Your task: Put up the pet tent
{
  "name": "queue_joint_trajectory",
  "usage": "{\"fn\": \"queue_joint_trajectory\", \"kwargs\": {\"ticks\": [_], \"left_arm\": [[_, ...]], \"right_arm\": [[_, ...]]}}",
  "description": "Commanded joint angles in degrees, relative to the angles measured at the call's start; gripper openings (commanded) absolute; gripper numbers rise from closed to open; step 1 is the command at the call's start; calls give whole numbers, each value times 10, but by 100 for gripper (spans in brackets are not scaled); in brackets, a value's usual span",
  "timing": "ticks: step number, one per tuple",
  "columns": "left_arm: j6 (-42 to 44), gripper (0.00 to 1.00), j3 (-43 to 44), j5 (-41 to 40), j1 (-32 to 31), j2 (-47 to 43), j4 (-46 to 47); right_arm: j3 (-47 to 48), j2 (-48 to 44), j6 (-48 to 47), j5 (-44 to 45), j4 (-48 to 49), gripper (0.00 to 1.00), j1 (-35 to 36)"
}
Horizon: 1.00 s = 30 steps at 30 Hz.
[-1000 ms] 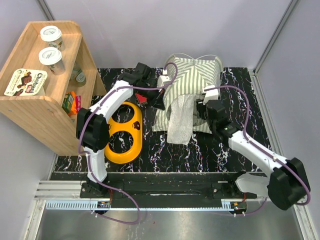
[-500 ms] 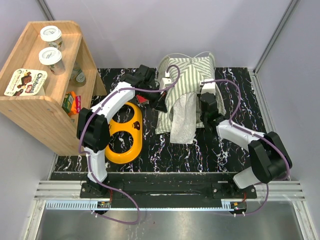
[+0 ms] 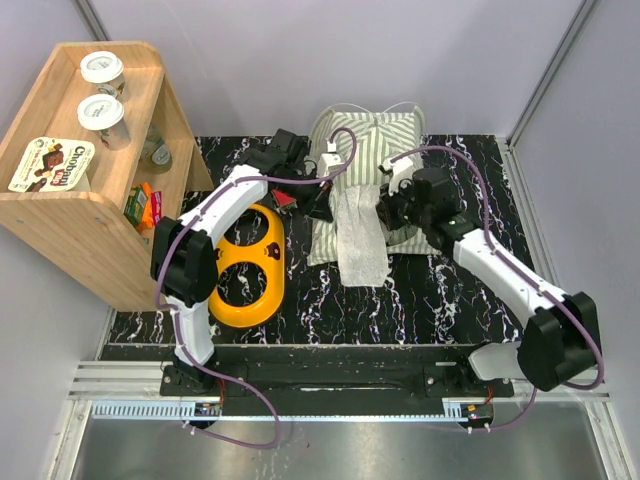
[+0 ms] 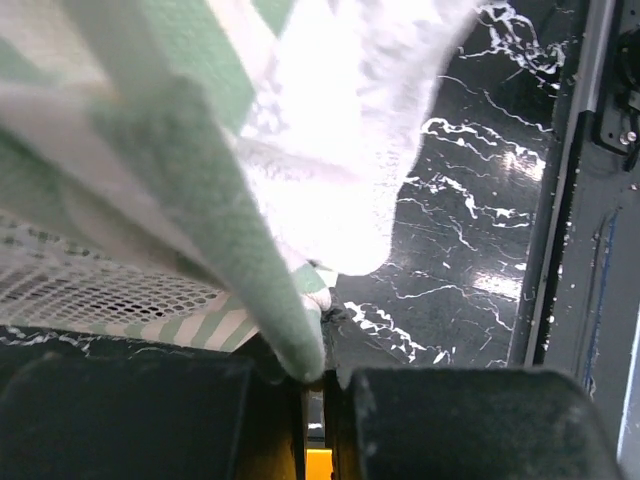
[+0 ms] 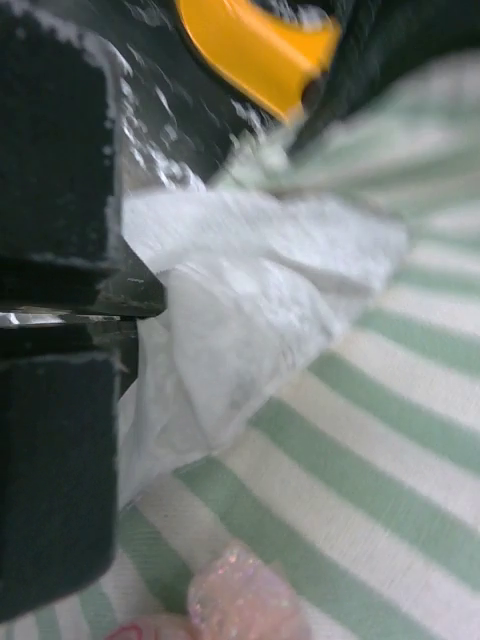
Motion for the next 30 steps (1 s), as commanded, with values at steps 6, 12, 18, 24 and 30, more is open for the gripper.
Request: {"fn": "queue_joint_trajectory", "kwargs": {"ticks": [6, 12, 18, 24, 30], "left_arm": [[-75, 0, -32, -54, 3, -49, 90], [-81, 0, -38, -61, 5, -54, 95], [-77, 0, -45, -66, 8, -63, 99], [-82, 0, -40, -53, 9, -59, 99], [-81, 0, -45, -40, 7, -59, 99]], "right_arm": [[116, -22, 5, -434, -323, 11, -1], [150, -3, 12, -582, -354, 37, -38], [168, -23, -53, -546, -438, 39, -40], [132, -48, -9, -241, -411, 34, -39], [26, -71, -15, -158, -258, 33, 6]]}}
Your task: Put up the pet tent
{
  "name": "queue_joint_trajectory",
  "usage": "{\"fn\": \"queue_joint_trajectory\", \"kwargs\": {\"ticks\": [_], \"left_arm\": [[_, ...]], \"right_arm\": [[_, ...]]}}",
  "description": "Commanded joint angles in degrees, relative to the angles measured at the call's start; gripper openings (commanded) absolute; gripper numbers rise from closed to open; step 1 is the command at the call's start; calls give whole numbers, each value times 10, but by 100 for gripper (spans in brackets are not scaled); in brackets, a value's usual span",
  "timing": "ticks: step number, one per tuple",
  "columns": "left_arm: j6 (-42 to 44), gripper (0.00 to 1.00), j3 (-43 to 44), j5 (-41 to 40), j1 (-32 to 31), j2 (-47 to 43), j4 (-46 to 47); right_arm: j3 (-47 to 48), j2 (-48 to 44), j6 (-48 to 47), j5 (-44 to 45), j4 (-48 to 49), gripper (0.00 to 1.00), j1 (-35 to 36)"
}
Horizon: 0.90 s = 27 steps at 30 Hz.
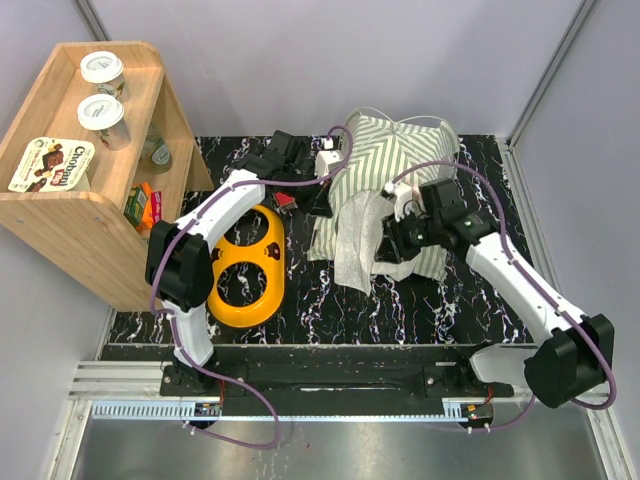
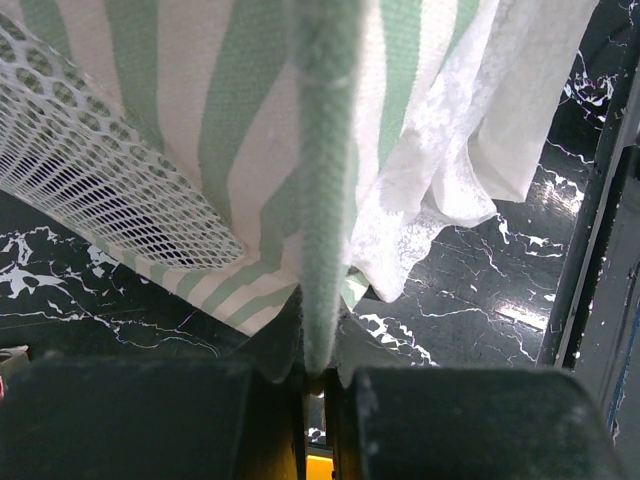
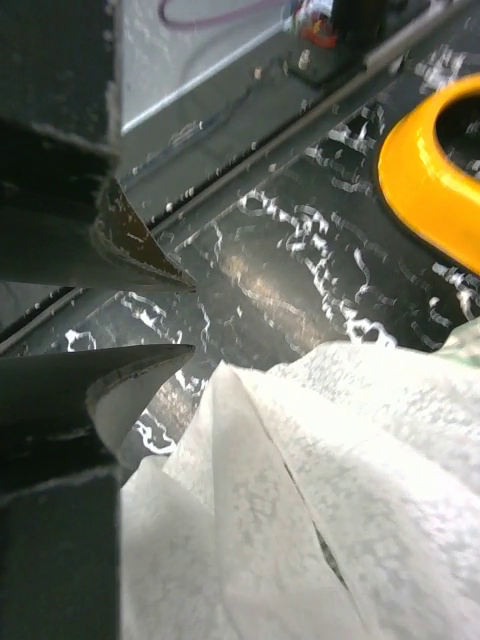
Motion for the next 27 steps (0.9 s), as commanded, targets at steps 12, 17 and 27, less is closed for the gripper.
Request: {"fn": "queue_joint_trajectory", "kwargs": {"ticks": [12, 17, 27], "left_arm": [[-35, 0, -8, -7, 11, -35, 51], [-52, 0, 16, -27, 21, -23, 72], [-49, 0, 41, -11, 21, -10, 67]], "right_arm": [[-54, 101, -17, 159, 158, 44, 55], [-51, 101, -112, -49, 85, 40, 136], [-79, -8, -14, 376, 156, 54, 139]]}}
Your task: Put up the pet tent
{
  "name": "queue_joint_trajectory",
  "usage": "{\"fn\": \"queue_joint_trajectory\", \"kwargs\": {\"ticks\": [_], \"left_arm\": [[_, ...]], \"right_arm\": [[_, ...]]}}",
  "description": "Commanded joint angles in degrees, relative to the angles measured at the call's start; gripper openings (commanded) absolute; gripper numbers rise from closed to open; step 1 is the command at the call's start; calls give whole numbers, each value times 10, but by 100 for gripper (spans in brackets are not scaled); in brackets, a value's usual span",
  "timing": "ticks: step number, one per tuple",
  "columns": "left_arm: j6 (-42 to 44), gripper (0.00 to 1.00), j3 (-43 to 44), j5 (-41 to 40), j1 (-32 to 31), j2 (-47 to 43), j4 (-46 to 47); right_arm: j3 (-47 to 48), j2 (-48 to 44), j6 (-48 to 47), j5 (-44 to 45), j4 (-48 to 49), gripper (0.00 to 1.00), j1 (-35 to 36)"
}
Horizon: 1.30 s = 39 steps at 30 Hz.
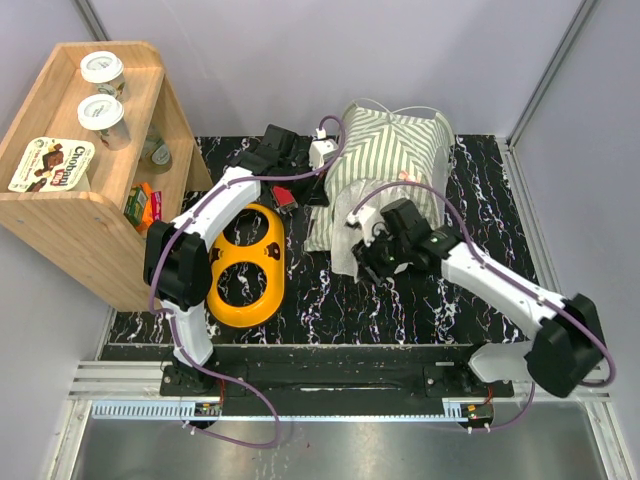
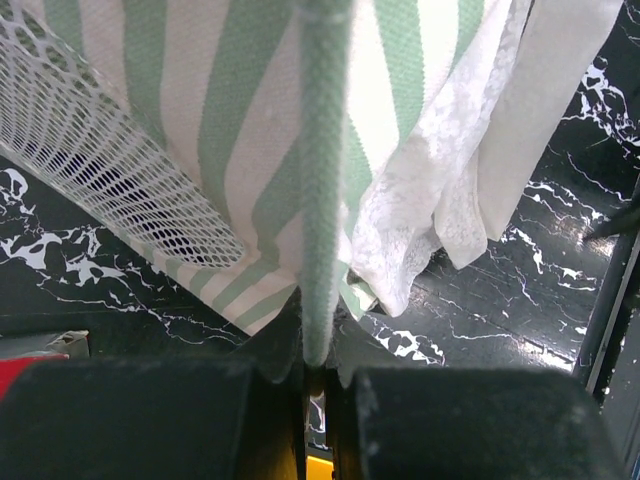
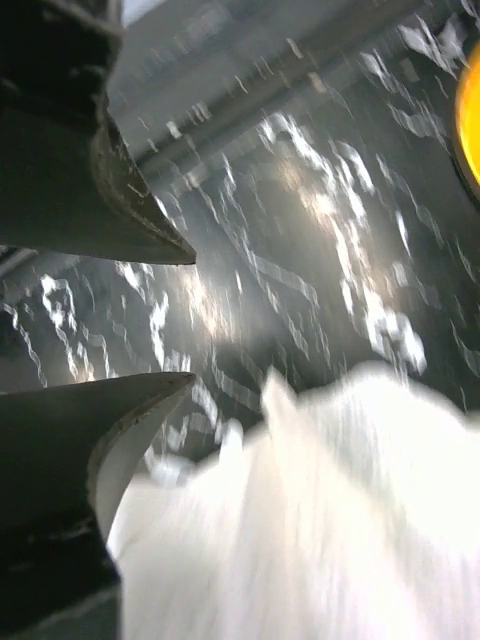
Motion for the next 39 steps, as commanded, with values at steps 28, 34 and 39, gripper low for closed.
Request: {"fn": "queue_joint_trajectory", "kwargs": {"ticks": [28, 34, 39], "left_arm": [[2, 0, 41, 22, 3, -6, 9], [1, 0, 43, 22, 3, -8, 9], [3, 0, 39, 21, 3, -14, 7]], "right_arm": [[-55, -148, 174, 94, 171, 0, 0], [-2, -152, 151, 13, 62, 0, 0], [14, -64, 164, 131, -13, 0, -1]]}}
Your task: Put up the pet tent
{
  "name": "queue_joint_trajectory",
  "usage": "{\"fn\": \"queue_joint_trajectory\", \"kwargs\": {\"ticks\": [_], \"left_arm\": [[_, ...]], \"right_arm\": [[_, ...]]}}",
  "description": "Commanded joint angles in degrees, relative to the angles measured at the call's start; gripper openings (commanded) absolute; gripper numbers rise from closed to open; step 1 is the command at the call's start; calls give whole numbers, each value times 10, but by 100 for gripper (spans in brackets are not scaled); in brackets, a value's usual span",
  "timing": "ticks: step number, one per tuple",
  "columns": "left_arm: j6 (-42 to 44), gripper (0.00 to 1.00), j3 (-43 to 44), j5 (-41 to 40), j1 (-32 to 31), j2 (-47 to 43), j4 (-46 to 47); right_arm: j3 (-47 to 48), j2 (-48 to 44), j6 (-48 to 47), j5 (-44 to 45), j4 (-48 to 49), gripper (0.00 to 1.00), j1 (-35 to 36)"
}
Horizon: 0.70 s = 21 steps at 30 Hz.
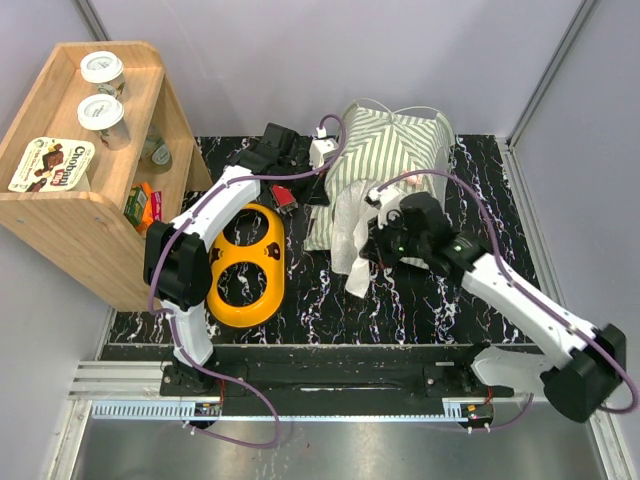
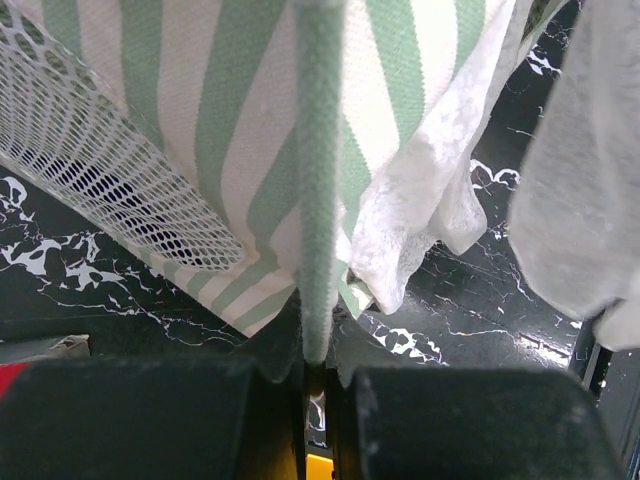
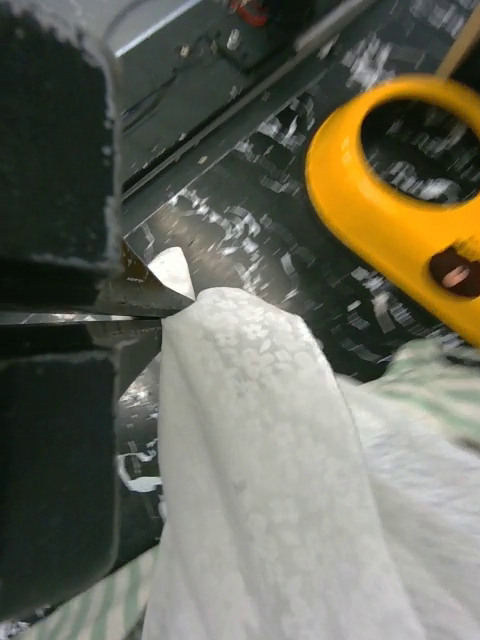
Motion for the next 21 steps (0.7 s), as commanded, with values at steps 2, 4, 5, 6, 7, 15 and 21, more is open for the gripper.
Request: {"fn": "queue_joint_trajectory", "kwargs": {"ticks": [2, 4, 5, 6, 7, 15, 21], "left_arm": [[-5, 0, 25, 10, 3, -17, 20], [-5, 0, 24, 9, 3, -16, 19], [-5, 0, 24, 9, 3, -16, 19], [-5, 0, 24, 9, 3, -16, 19], [-5, 0, 24, 9, 3, -15, 18], [-9, 0, 23, 10, 2, -8, 18], [-6, 0, 25, 17, -1, -8, 12]], "right_arm": [[27, 122, 10, 57, -122, 17, 3], [39, 149, 13, 56, -138, 45, 2], [42, 152, 12, 56, -139, 51, 3], [40, 149, 10, 58, -135, 56, 3], [37, 142, 9, 62, -126, 58, 3], [9, 71, 9, 137, -79, 62, 2], [-4, 99, 31, 309, -64, 59, 2]]}}
